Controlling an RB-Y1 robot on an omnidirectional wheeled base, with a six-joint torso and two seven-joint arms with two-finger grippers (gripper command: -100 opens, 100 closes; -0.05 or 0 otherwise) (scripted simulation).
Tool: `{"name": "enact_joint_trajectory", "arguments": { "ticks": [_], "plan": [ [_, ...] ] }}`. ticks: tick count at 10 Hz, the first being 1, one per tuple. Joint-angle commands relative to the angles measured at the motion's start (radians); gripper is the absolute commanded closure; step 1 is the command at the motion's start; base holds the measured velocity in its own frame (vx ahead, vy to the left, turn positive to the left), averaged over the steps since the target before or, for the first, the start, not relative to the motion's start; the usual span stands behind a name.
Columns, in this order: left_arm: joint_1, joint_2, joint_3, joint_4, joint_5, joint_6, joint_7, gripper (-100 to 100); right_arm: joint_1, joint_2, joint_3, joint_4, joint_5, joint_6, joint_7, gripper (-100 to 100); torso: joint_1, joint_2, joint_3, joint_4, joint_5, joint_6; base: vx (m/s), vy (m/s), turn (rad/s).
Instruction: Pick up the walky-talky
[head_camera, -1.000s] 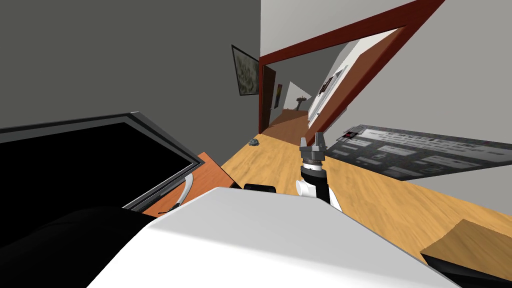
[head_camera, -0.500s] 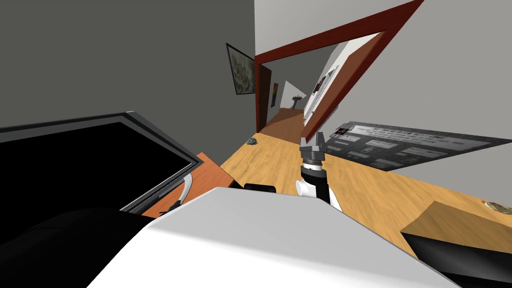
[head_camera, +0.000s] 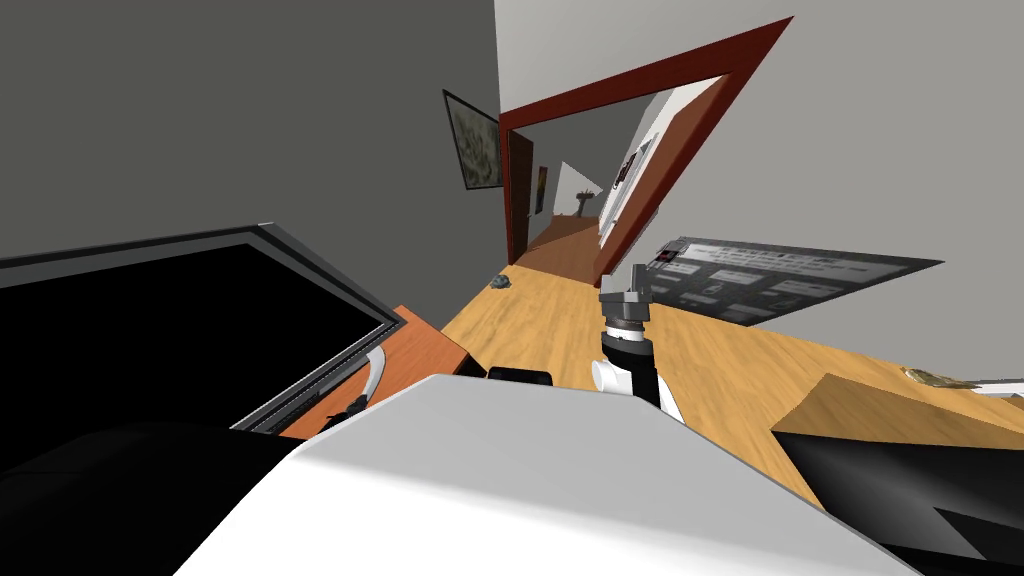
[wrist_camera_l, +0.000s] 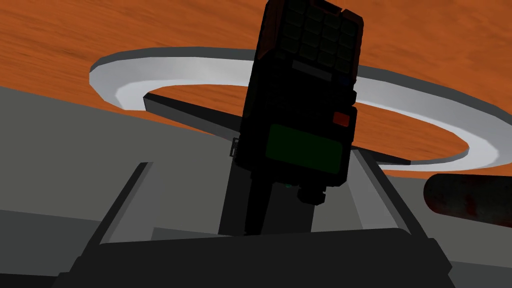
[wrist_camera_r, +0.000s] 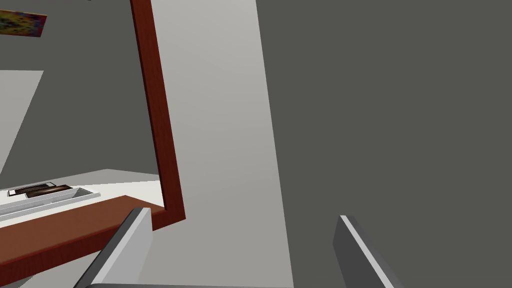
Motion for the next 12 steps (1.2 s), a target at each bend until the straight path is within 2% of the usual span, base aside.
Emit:
{"name": "enact_joint_trajectory", "arguments": {
  "ticks": [1,2,6,7,8,12],
  "plan": [
    [0.000,0.000,0.000,0.000,0.000,0.000,0.000,-100,0.000,0.000,0.000,0.000,0.000,0.000,0.000,0,0.000,0.000,0.000,0.000,0.000,0.000,-0.047,0.002,-0.020],
    [-0.003,0.000,0.002,0.002,-0.001,0.001,-0.003,100,0.000,0.000,0.000,0.000,0.000,0.000,0.000,0,0.000,-0.003,-0.002,-0.001,0.000,-0.001,-0.011,0.001,0.018],
    [-0.002,0.000,0.003,0.002,-0.001,0.001,-0.002,100,0.000,0.000,0.000,0.000,0.000,0.000,0.000,0,0.001,-0.007,-0.004,-0.001,0.000,0.000,0.000,0.000,0.000],
    [-0.002,0.000,0.003,0.002,-0.001,0.001,-0.003,0,0.000,0.000,0.000,0.000,0.000,0.000,0.000,0,0.000,-0.007,-0.004,-0.001,0.000,0.000,0.000,0.000,0.000],
    [0.033,0.003,-0.029,-0.024,0.012,-0.011,0.017,100,0.000,0.000,0.000,0.000,0.000,0.000,0.000,0,0.000,-0.007,-0.004,-0.001,0.000,0.000,0.070,-0.009,0.137],
    [0.126,0.009,-0.105,-0.101,0.042,-0.038,0.063,100,0.001,0.000,0.000,0.000,0.000,0.000,0.000,0,-0.001,-0.016,-0.009,-0.003,-0.001,0.001,0.119,-0.006,0.108]
  ]
}}
